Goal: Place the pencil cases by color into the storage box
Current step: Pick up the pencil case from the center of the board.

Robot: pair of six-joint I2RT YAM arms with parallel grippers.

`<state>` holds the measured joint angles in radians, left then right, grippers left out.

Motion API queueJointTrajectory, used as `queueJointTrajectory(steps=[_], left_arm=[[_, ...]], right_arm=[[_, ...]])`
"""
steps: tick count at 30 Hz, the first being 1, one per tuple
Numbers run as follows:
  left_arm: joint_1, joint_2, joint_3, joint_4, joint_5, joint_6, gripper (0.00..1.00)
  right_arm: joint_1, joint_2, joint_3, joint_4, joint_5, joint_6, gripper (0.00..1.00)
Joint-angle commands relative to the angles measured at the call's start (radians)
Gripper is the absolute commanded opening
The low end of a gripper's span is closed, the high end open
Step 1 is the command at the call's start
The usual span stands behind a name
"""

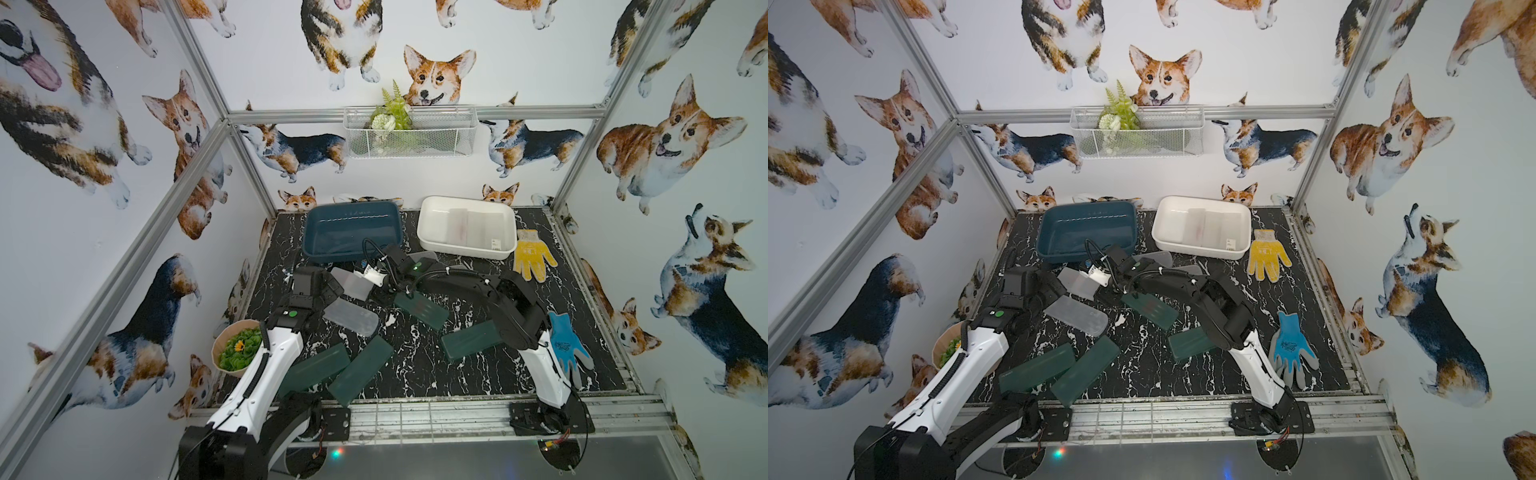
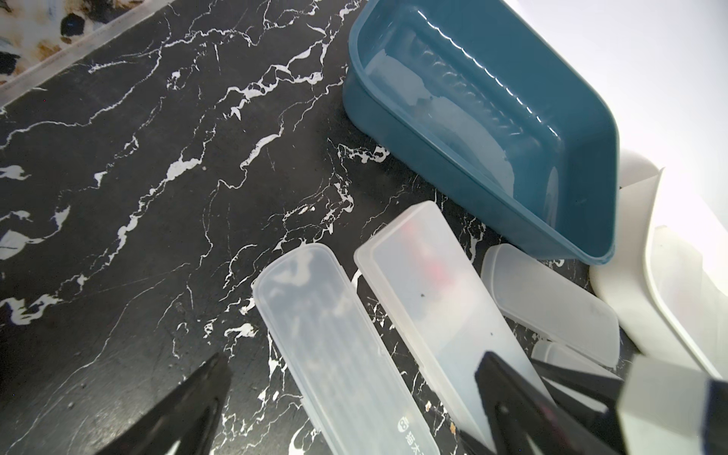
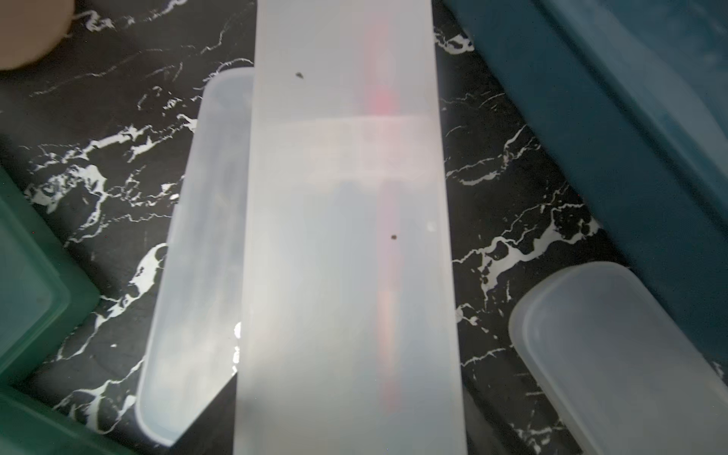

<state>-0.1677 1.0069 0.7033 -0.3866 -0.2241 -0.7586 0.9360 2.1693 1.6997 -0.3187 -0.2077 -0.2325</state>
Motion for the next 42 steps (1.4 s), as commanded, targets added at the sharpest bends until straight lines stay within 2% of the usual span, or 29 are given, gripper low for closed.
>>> queueJointTrajectory(steps=[1, 10, 18, 42], left_arm=[[0.003, 0.002, 0.020, 0.050, -0.026, 0.011, 1.00], [0.002, 0.128, 0.093, 0.097, 0.012, 0.015, 1.00], [-0.004, 0.157, 0.101, 0.117, -0.007, 0.018, 1.00], [-0.005, 0.140, 0.088, 0.118, -0.065, 0.038, 1.00]], right_arm=[[0.003, -0.067, -0.045, 0.072, -0.020, 0.045, 0.44], [0.015, -0.233, -0.212, 0.121, -0.049, 0.108, 0.44], [0.023, -0.300, -0.283, 0.134, -0.029, 0.116, 0.44], [0.024, -0.335, -0.334, 0.146, -0.038, 0.108, 0.43]])
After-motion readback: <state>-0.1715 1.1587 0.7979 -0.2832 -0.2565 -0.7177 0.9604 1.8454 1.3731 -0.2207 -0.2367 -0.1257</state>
